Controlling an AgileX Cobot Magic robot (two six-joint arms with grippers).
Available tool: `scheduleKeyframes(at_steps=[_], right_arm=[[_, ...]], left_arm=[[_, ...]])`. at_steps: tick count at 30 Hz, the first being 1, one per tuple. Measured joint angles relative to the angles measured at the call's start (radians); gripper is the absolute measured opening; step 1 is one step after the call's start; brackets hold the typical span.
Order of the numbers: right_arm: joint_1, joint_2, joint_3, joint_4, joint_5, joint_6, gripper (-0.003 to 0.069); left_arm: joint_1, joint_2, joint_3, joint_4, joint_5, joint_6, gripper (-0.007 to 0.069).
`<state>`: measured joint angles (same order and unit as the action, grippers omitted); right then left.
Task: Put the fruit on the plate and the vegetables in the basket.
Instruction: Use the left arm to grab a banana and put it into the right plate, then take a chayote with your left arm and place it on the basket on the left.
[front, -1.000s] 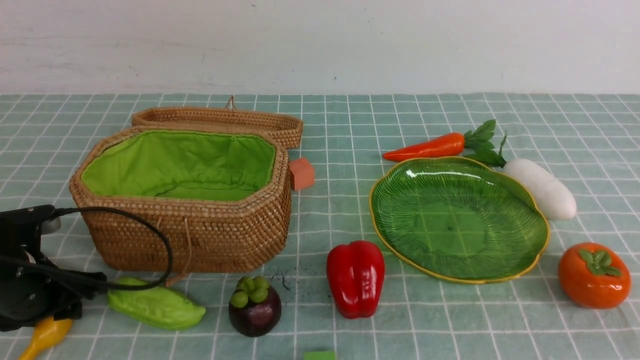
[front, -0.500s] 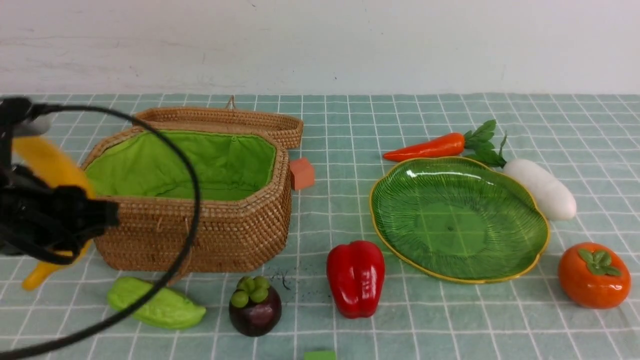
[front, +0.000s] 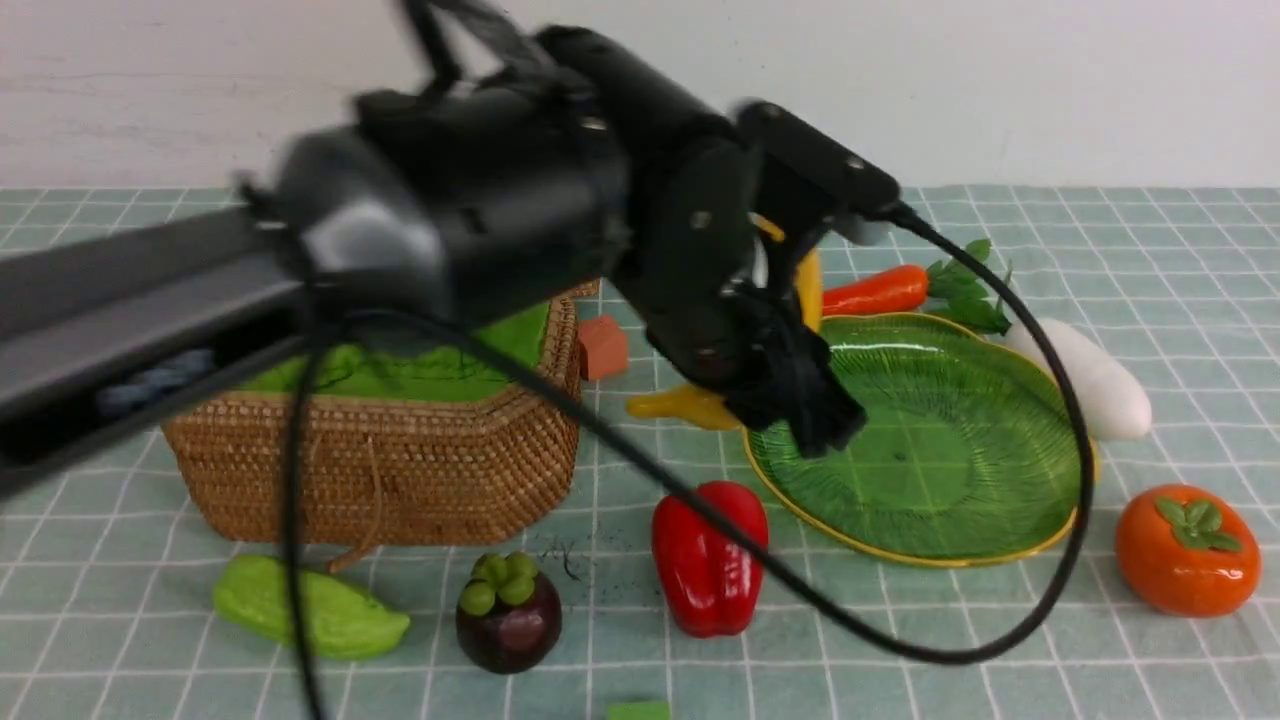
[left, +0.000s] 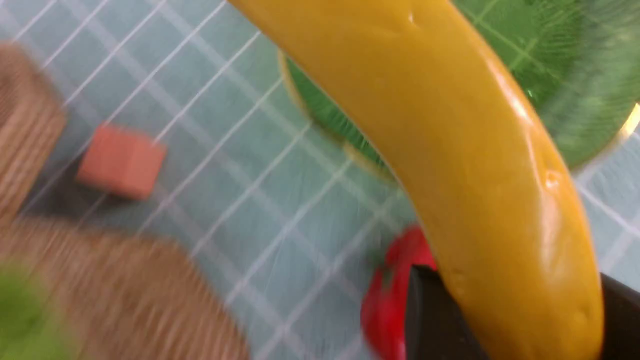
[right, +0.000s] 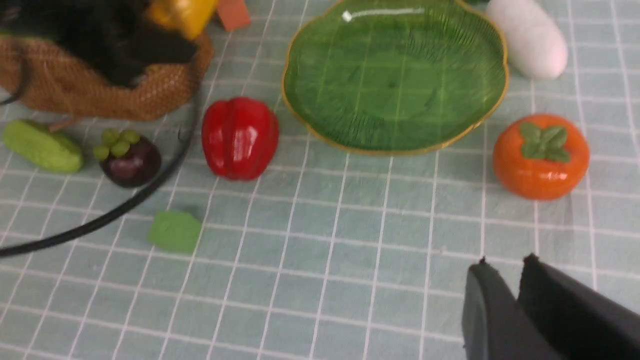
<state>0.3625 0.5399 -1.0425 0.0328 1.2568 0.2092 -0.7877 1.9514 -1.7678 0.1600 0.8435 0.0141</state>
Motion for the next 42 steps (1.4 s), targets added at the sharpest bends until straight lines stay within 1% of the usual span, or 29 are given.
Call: scheduleKeyframes(at_steps=[2,3,4,8,9,12,17,18,19,21,23,24,25,26,27,29,30,31,32,33,35,36,37,40,41,42], right_arm=[[0.000,-0.013,0.000,0.004,0.011,0.000,0.0107],[0.000,-0.014,0.000,0.004,0.011,0.000,0.0107],[0.000,-0.027,0.000,0.004,0.011,0.000,0.0108],[0.000,-0.063,0.000,0.001,0.011,0.000,0.0108],[0.000,-0.070,0.000,-0.003,0.011,0.000,0.0108],[0.000,-0.077,0.000,-0.018,0.011,0.000,0.0108],[0.000,-0.077,0.000,-0.019,0.011,0.000,0.0108],[0.000,-0.078,0.000,-0.019,0.011,-0.001,0.0108],[0.000,-0.079,0.000,-0.019,0.011,-0.001,0.0108],[0.000,-0.079,0.000,-0.019,0.011,-0.014,0.0108],[0.000,-0.079,0.000,-0.020,0.011,-0.017,0.0108],[0.000,-0.079,0.000,-0.020,0.011,-0.019,0.0108],[0.000,-0.079,0.000,-0.020,0.011,-0.018,0.0108],[0.000,-0.079,0.000,-0.020,0.011,-0.020,0.0108],[0.000,-0.079,0.000,-0.020,0.011,-0.022,0.0108],[0.000,-0.079,0.000,-0.020,0.011,-0.036,0.0108],[0.000,-0.079,0.000,-0.020,0.011,-0.045,0.0108],[0.000,-0.079,0.000,-0.020,0.011,-0.048,0.0108],[0.000,-0.079,0.000,-0.020,0.011,-0.061,0.0108],[0.000,-0.079,0.000,-0.020,0.011,-0.062,0.0108],[0.000,-0.079,0.000,-0.019,0.011,-0.070,0.0108],[0.000,-0.079,0.000,-0.019,0.011,-0.073,0.0108],[0.000,-0.079,0.000,-0.019,0.011,-0.079,0.0108],[0.000,-0.079,0.000,-0.019,0.011,-0.116,0.0108],[0.000,-0.079,0.000,-0.018,0.011,-0.134,0.0108],[0.000,-0.079,0.000,-0.018,0.011,-0.139,0.0108]], left_arm=[[0.000,0.166,-0.208,-0.058,0.065,0.073,0.0308],[0.000,0.181,-0.227,-0.063,0.071,0.079,0.0308],[0.000,0.282,-0.356,-0.096,0.115,0.109,0.0308],[0.000,0.523,-0.684,-0.160,0.219,0.133,0.0308],[0.000,0.572,-0.752,-0.160,0.240,0.136,0.0308],[0.000,0.652,-0.843,-0.160,0.266,0.141,0.0308],[0.003,0.664,-0.844,-0.188,0.265,0.152,0.0308],[0.005,0.664,-0.844,-0.200,0.260,0.156,0.0328],[0.006,0.664,-0.844,-0.202,0.260,0.156,0.0333],[0.008,0.661,-0.844,-0.219,0.258,0.158,0.0442],[0.008,0.652,-0.843,-0.227,0.261,0.158,0.0526],[0.008,0.636,-0.837,-0.231,0.269,0.158,0.0593],[0.008,0.632,-0.835,-0.233,0.270,0.158,0.0593],[0.008,0.599,-0.816,-0.242,0.278,0.156,0.0636],[0.008,0.567,-0.793,-0.251,0.285,0.152,0.0652],[0.008,0.471,-0.721,-0.262,0.328,0.148,0.0656],[0.007,0.416,-0.677,-0.261,0.355,0.147,0.0643],[0.006,0.405,-0.677,-0.261,0.355,0.146,0.0640],[0.005,0.304,-0.584,-0.249,0.383,0.146,0.0592],[0.004,0.277,-0.572,-0.247,0.384,0.146,0.0576],[0.003,0.116,-0.415,-0.207,0.390,0.150,0.0459],[0.003,0.086,-0.388,-0.198,0.390,0.155,0.0433],[0.002,-0.018,-0.289,-0.160,0.390,0.180,0.0323],[0.006,-0.226,-0.082,-0.109,0.390,0.226,0.0131],[0.013,-0.299,0.025,-0.090,0.390,0.242,0.0062],[0.015,-0.310,0.025,-0.090,0.390,0.245,0.0062]])
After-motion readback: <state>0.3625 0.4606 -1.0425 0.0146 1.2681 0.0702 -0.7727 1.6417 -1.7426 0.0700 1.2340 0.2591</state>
